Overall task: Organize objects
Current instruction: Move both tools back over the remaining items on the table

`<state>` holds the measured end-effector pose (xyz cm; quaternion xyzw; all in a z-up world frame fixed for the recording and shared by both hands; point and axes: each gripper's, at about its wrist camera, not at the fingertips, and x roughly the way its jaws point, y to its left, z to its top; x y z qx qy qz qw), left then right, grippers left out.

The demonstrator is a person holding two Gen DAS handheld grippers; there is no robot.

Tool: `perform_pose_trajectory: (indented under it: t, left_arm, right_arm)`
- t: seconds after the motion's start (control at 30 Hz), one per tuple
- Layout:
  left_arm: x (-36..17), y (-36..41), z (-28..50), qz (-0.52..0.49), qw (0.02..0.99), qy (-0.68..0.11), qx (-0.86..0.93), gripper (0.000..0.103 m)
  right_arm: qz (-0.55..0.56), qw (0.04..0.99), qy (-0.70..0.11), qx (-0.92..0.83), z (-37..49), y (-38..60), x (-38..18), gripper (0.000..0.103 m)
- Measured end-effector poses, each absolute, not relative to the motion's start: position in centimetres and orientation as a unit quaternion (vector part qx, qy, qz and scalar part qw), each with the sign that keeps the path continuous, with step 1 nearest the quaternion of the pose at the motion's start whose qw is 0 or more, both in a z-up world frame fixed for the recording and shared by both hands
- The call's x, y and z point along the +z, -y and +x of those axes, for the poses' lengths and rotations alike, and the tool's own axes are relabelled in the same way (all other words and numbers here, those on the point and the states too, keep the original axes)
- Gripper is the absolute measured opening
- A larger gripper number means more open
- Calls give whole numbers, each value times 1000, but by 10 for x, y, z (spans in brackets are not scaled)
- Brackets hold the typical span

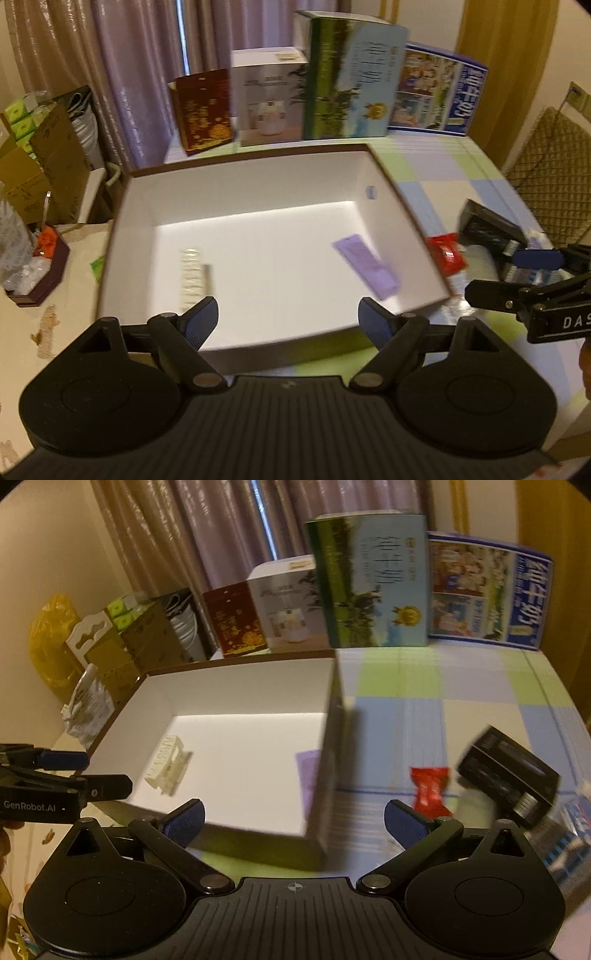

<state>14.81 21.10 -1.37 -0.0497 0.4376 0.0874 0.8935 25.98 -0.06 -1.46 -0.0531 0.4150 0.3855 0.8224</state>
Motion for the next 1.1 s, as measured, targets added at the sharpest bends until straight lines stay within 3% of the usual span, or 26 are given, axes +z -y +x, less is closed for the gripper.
perform_pose_trajectory:
  t: [1.1]
  left_arm:
    - [-64,-8,183,-29,887,-459,-43,79]
  right_arm:
    - [-18,845,-458,276,308,216,-33,101]
